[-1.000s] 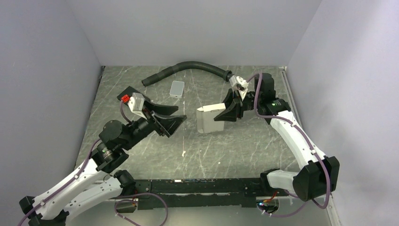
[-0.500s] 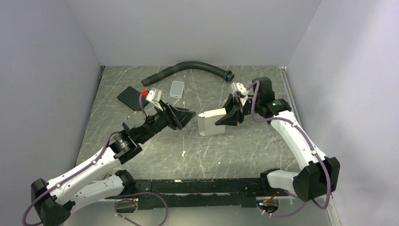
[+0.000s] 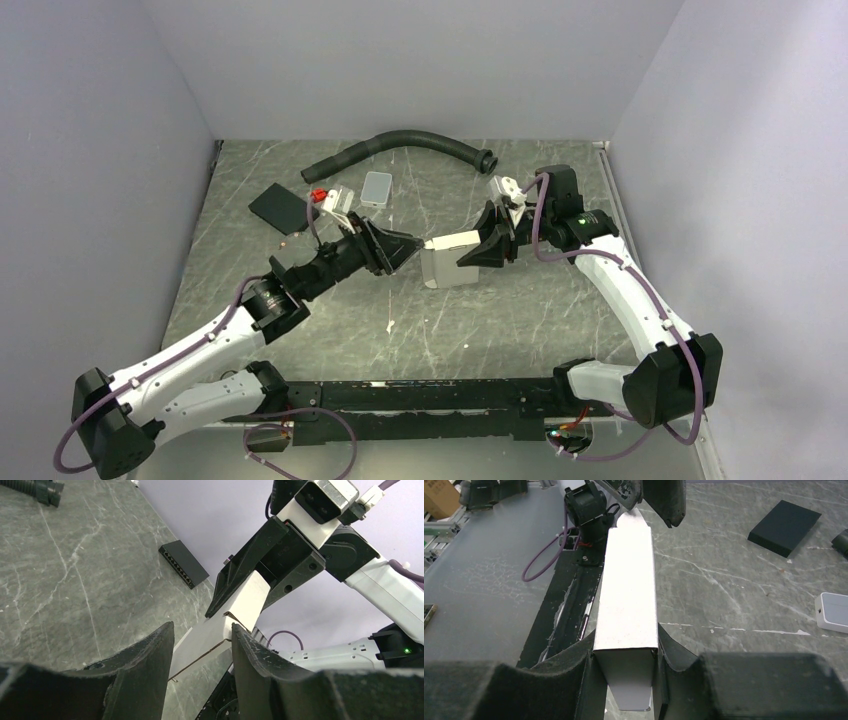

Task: Fold the paper box
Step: Close the paper box at the center of the board.

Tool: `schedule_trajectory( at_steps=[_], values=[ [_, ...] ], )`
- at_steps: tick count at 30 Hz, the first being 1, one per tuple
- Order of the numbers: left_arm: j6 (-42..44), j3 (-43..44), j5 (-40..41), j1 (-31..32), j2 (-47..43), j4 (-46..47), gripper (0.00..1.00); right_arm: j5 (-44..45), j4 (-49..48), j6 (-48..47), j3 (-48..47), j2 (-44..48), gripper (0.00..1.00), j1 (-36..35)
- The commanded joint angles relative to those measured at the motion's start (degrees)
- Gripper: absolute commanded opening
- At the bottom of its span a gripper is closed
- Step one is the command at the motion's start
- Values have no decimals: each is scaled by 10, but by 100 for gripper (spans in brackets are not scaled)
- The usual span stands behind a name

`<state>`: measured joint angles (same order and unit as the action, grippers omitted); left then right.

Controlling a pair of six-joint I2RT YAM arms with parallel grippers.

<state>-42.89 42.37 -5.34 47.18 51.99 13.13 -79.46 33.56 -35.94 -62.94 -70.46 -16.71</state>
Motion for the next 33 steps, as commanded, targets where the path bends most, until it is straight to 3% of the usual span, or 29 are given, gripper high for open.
schedule_trajectory(
  at_steps=[1,11,20,28,33],
  values=[
    [-25,11,-25,-2,-2,30,50,-5,-21,-2,-15,15,0,-3],
    [-24,20,-44,-2,16,31,42,12,-14,-11,-15,14,0,-8],
    [-26,24,-52,-3,30,36,29,19,-7,-20,-17,14,0,-14],
    [-31,29,-57,-3,43,33,16,25,-37,14,-9,13,0,-17],
    [-45,30,-56,-3,48,43,13,56,-71,48,1,14,0,-22]
  ],
)
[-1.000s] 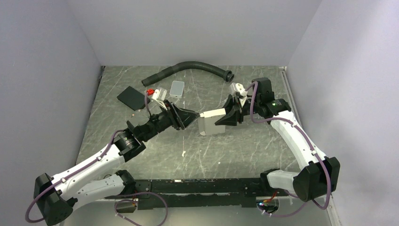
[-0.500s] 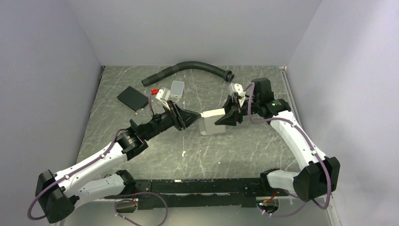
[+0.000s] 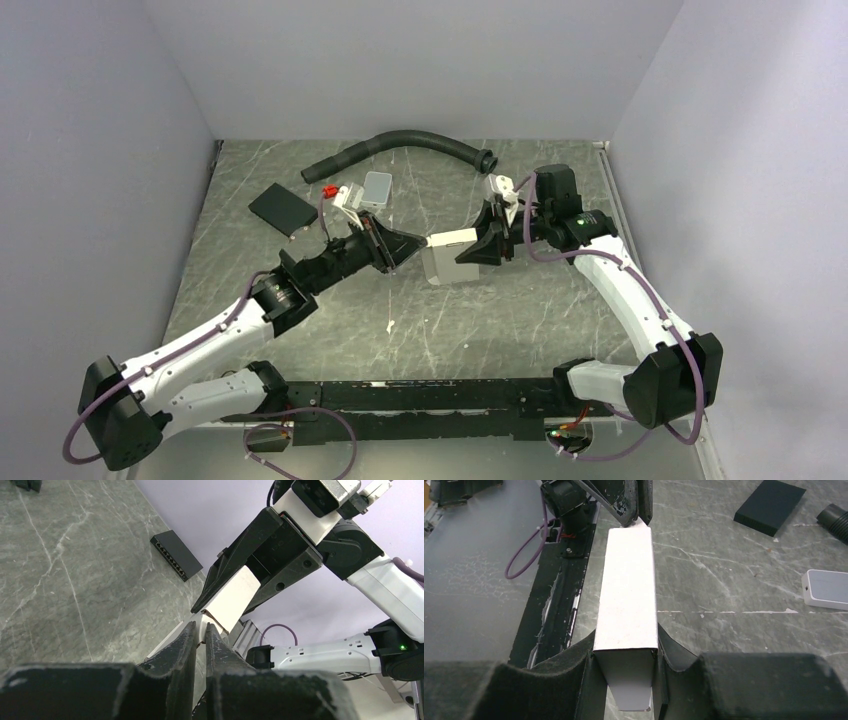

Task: Fold the paper box
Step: Close the paper box at the center of the board.

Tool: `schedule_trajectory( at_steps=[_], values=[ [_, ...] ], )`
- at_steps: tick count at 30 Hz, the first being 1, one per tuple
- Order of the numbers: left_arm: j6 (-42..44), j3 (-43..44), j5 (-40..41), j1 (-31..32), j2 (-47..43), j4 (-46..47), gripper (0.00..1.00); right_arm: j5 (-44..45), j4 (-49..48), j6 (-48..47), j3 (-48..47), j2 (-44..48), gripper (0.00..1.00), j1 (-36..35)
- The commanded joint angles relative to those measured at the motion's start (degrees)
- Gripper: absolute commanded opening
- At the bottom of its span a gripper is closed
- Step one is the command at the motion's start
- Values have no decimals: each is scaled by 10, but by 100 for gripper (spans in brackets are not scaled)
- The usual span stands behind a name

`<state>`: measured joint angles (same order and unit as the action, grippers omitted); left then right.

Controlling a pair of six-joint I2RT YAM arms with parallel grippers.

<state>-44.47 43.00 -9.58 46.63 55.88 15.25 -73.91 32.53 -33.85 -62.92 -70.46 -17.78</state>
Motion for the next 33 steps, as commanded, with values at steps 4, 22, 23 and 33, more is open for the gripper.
schedule_trajectory(
  at_steps=[4,22,23,33],
  values=[
    [-44,21,-19,1,16,34,13,24,-79,45,6,12,0,-14],
    [-110,-14,-55,-48,-8,75,22,-8,-98,69,13,9,0,-13],
    [-112,-15,-56,-49,-8,76,22,-5,-100,71,13,10,0,-13],
    [-140,-27,-69,-54,5,109,20,42,-155,128,29,9,0,-13]
  ],
)
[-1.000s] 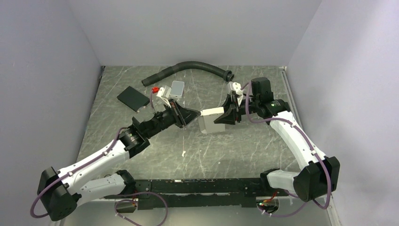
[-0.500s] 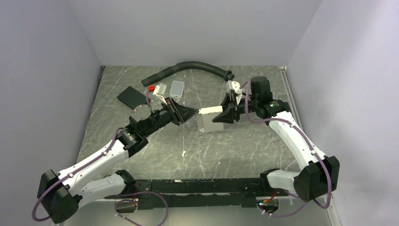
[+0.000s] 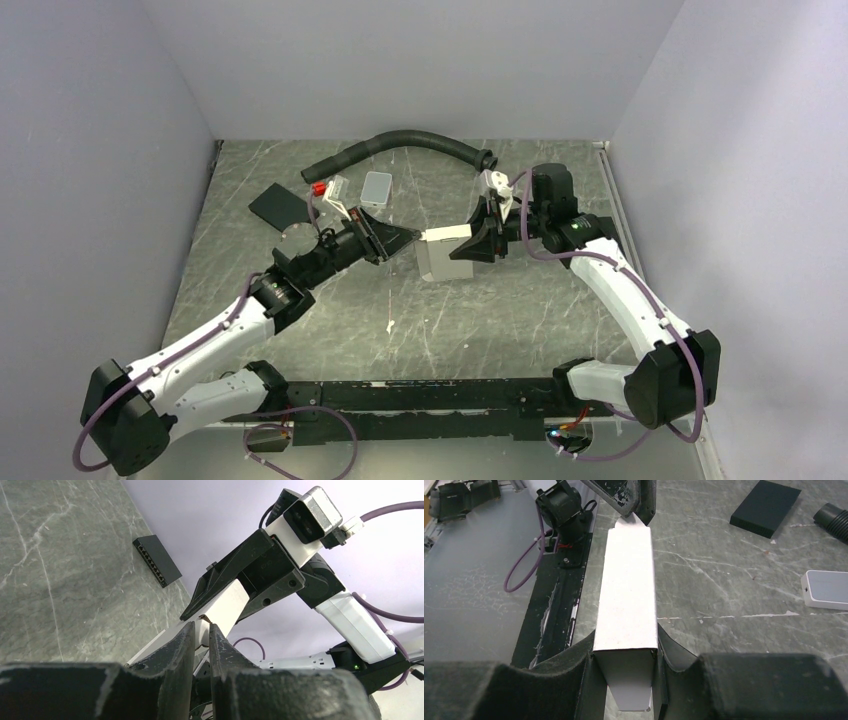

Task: Fold the paper box
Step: Close the paper box at the center of the board.

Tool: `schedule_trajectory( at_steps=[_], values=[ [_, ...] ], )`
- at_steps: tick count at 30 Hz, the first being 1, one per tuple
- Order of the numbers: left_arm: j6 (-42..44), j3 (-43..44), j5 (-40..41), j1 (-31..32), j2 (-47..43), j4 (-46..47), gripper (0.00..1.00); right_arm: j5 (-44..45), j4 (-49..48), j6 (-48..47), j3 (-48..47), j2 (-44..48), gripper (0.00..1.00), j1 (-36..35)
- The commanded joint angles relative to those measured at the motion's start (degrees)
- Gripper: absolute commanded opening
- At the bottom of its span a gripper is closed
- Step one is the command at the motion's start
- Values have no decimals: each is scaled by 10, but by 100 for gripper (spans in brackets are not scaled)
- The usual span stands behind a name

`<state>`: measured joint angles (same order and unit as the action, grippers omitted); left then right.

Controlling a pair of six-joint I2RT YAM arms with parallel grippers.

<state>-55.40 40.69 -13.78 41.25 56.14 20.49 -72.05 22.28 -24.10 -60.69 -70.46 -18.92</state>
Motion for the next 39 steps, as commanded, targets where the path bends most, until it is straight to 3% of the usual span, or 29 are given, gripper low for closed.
schedule_trajectory(
  at_steps=[1,22,30,39],
  values=[
    [-36,-5,-28,0,3,60,20,29,-58,37,9,9,0,-2],
    [-77,-27,-26,-7,23,101,19,121,-119,118,28,-6,0,-6],
    [-78,-20,-25,-8,37,94,11,155,-118,123,25,-18,0,-19],
    [-82,-23,-31,-9,40,111,14,184,-116,139,21,-35,0,-20]
  ],
)
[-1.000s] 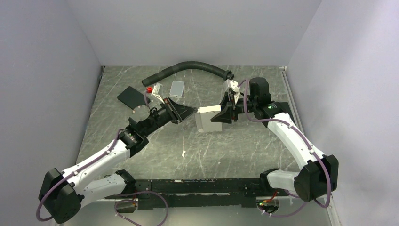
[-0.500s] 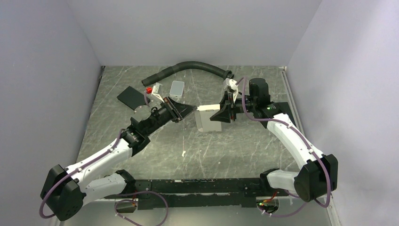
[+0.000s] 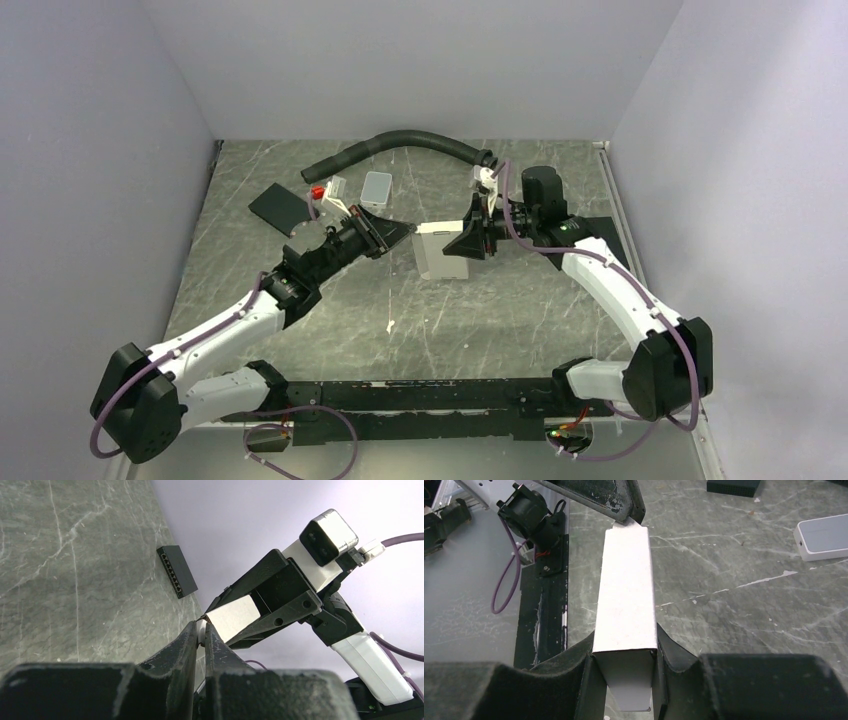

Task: Fold the paper box
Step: Close the paper box at the center of the board.

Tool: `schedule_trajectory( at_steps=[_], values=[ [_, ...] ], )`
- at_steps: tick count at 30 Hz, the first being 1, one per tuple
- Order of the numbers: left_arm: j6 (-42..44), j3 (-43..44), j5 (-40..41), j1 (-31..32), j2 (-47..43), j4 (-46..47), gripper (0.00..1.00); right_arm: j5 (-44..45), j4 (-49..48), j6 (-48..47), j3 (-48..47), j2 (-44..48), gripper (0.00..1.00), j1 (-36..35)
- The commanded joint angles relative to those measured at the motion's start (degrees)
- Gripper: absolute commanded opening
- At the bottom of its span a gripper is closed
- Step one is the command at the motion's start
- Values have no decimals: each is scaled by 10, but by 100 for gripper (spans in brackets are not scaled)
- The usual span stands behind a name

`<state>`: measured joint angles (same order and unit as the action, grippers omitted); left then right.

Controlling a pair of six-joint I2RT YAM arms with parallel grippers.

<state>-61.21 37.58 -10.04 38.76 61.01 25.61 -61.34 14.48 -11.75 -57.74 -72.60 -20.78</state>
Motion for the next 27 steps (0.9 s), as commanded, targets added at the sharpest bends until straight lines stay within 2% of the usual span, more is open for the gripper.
schedule_trajectory(
  at_steps=[1,8,17,19,23,27],
  values=[
    [-25,7,-68,16,-10,60,14,76,-40,17,-7,-13,0,-2],
    [-39,2,-82,12,-3,87,16,86,-52,37,-4,-17,0,-1],
    [-36,-12,-90,-8,-34,79,29,-28,-95,77,11,-18,0,14],
    [-19,-11,-95,-15,-49,65,35,-52,-107,87,15,-17,0,16],
    [47,1,-92,-24,-99,-12,54,-105,-130,99,22,-13,0,24],
    [181,13,-80,-24,-165,-110,71,-148,-139,101,25,-13,0,31]
  ],
)
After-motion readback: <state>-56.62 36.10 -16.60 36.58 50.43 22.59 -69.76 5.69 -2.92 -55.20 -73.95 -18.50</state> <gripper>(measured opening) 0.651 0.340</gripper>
